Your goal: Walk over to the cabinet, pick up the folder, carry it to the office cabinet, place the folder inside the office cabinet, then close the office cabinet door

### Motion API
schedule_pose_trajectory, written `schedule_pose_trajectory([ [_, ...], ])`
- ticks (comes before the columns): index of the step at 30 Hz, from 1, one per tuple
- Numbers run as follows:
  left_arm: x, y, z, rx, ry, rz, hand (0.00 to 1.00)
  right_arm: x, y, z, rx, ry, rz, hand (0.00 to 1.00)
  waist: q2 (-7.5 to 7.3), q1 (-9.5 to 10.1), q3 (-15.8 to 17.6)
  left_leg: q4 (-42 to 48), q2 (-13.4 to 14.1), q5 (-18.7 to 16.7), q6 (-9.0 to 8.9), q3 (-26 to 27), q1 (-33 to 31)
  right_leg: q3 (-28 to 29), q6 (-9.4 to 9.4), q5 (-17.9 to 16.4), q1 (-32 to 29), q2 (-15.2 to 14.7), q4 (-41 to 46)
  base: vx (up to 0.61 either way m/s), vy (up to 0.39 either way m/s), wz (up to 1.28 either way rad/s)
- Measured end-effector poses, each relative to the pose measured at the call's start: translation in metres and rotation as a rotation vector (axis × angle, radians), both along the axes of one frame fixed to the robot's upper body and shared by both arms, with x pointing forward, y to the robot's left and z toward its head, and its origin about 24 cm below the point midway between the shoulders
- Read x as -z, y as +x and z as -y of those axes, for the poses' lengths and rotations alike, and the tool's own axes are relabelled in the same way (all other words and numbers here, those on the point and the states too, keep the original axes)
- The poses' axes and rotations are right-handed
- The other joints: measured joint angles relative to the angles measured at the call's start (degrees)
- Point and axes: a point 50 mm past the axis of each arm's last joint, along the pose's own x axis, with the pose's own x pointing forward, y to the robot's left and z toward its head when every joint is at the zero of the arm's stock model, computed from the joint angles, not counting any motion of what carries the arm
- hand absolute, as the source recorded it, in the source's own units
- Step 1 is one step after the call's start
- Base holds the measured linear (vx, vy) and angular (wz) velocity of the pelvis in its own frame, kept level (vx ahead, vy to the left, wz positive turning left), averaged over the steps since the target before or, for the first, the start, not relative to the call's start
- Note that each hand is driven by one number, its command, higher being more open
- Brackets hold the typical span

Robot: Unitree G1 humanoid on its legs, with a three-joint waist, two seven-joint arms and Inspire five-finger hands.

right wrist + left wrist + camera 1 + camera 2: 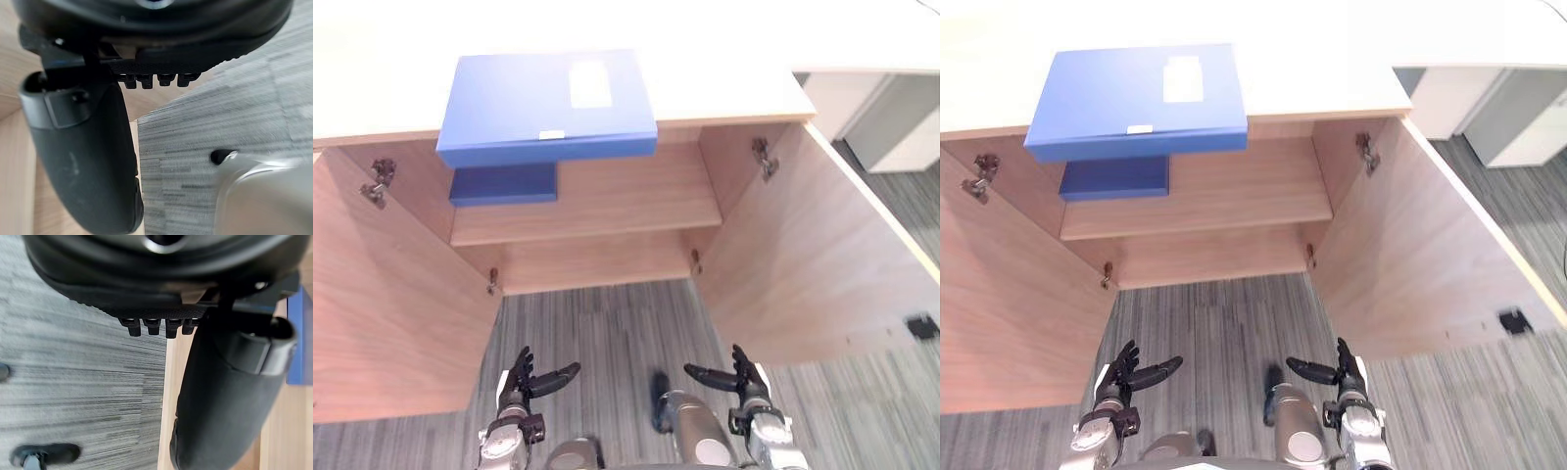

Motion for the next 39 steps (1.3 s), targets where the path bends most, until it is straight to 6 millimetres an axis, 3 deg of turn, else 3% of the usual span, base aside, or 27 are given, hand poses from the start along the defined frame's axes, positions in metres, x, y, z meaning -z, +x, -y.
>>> schedule_pose_trajectory([
  [2, 0.001, 0.000, 0.013, -0.007, -0.037, 0.006, 1.00, -0.001, -0.007, -0.001, 0.007, 0.003, 0.004, 1.00, 1.33, 0.21, 0.6, 22.9, 5.8, 0.1, -2.69, 1.0, -8.4, -1.6, -1.03, -3.1, 5.9, 1.7, -1.7, 0.46, -0.193, 0.20],
  [3, 0.001, -0.002, 0.014, -0.009, -0.041, 0.011, 1.00, 0.000, -0.010, -0.005, 0.014, 0.016, 0.006, 1.00, 1.26, 1.01, 0.6, 27.8, 8.0, -0.1, -2.60, 2.2, -10.0, -1.7, -1.68, -3.9, 8.4, 2.3, -2.4, 0.47, -0.144, -0.11],
  [5, 0.001, -0.004, 0.017, -0.008, -0.049, 0.012, 1.00, -0.003, -0.011, -0.007, 0.026, 0.024, 0.028, 1.00, 0.74, 1.66, 0.3, 27.8, 9.7, -0.8, -1.40, 3.9, -12.7, -1.4, -1.89, -4.4, 11.9, 2.3, -4.7, 0.36, -0.063, -0.17],
  [6, 0.001, -0.003, 0.019, -0.007, -0.054, 0.016, 1.00, -0.004, -0.008, -0.006, 0.030, 0.019, 0.039, 1.00, 0.70, 1.61, 0.3, 23.0, 9.7, -0.8, -1.36, 4.7, -13.5, -1.1, -1.69, -4.2, 13.6, 1.8, -6.0, 0.28, -0.007, -0.10],
  [8, -0.001, 0.001, 0.020, -0.005, -0.056, 0.025, 1.00, -0.005, -0.006, -0.001, 0.055, 0.016, 0.044, 1.00, 1.07, 1.63, 0.1, 8.2, 7.9, 0.3, -1.90, 4.1, -13.0, -0.2, -1.49, -4.1, 14.9, 1.0, -7.4, 0.30, 0.062, -0.21],
  [9, -0.002, 0.004, 0.020, -0.002, -0.056, 0.036, 1.00, -0.004, -0.007, 0.003, 0.070, 0.009, 0.037, 1.00, 1.82, 1.52, -0.4, -2.1, 6.6, 5.3, -1.97, 2.2, -12.3, 0.2, -0.50, -4.2, 15.3, 0.9, -8.0, 0.30, 0.147, -0.24],
  [10, -0.004, 0.005, 0.021, -0.004, -0.059, 0.046, 1.00, -0.004, -0.009, 0.007, 0.079, 0.001, 0.029, 1.00, 2.94, 1.49, -0.9, -7.2, 6.4, 13.1, -2.17, 1.3, -12.3, 0.6, 0.53, -4.8, 15.5, 1.5, -8.2, 0.29, 0.192, -0.16],
  [11, -0.007, 0.007, 0.017, -0.012, -0.055, 0.067, 1.00, 0.000, -0.012, 0.008, 0.093, 0.004, 0.008, 1.00, 2.89, 1.28, -1.3, -8.6, 5.6, 14.0, -2.45, 1.2, -11.6, 1.0, 1.76, -5.5, 16.3, 1.3, -8.8, 0.26, 0.190, 0.02],
  [13, -0.021, 0.016, 0.016, -0.008, -0.049, 0.140, 1.00, 0.002, -0.021, 0.010, 0.107, 0.001, -0.014, 1.00, 2.52, 1.25, -1.5, -11.2, 4.2, 14.6, -1.79, 0.9, -10.3, 0.6, 2.26, -5.4, 17.1, -0.4, -9.5, 0.17, 0.147, 0.22],
  [15, -0.051, 0.030, 0.011, -0.003, -0.027, 0.301, 1.00, 0.004, -0.026, 0.011, 0.113, -0.001, -0.029, 1.00, 2.50, 1.35, -1.5, -13.8, 1.8, 15.3, -0.87, 0.2, -8.9, -0.1, 3.33, -5.7, 18.6, -2.1, -11.0, 0.11, 0.096, 0.29],
  [19, -0.096, 0.043, -0.005, -0.014, 0.058, 0.511, 1.00, 0.005, -0.025, 0.007, 0.110, 0.009, -0.027, 1.00, 2.63, 1.63, -1.6, -16.1, 0.7, 16.1, -0.45, -1.2, -7.3, -1.6, 3.59, -5.6, 20.6, -2.7, -12.3, 0.04, 0.027, 0.22],
  [22, -0.122, 0.041, -0.011, -0.031, 0.121, 0.625, 1.00, 0.003, -0.024, 0.008, 0.109, 0.003, -0.013, 1.00, 2.63, 2.67, -1.7, -18.5, 0.4, 17.1, -0.61, -1.6, -5.4, -1.7, 3.59, -5.6, 21.5, -2.7, -12.4, -0.01, -0.001, 0.08],
  [33, -0.174, 0.015, -0.008, -0.016, 0.431, 0.786, 1.00, 0.006, -0.029, 0.009, 0.072, -0.029, -0.032, 1.00, 2.86, 3.44, -3.7, -21.5, 0.0, 19.8, -0.68, -4.6, -5.0, -3.2, 4.13, -5.9, 22.3, -2.1, -13.7, -0.08, -0.018, 0.13],
  [39, -0.209, 0.013, -0.001, 0.066, 0.692, 0.905, 1.00, 0.013, -0.040, 0.005, 0.042, -0.034, -0.083, 1.00, 2.88, 3.69, -5.8, -21.5, -0.1, 20.0, -0.74, -6.0, -5.1, -4.3, 4.36, -5.9, 23.2, -2.0, -14.1, -0.02, -0.014, 0.11],
])
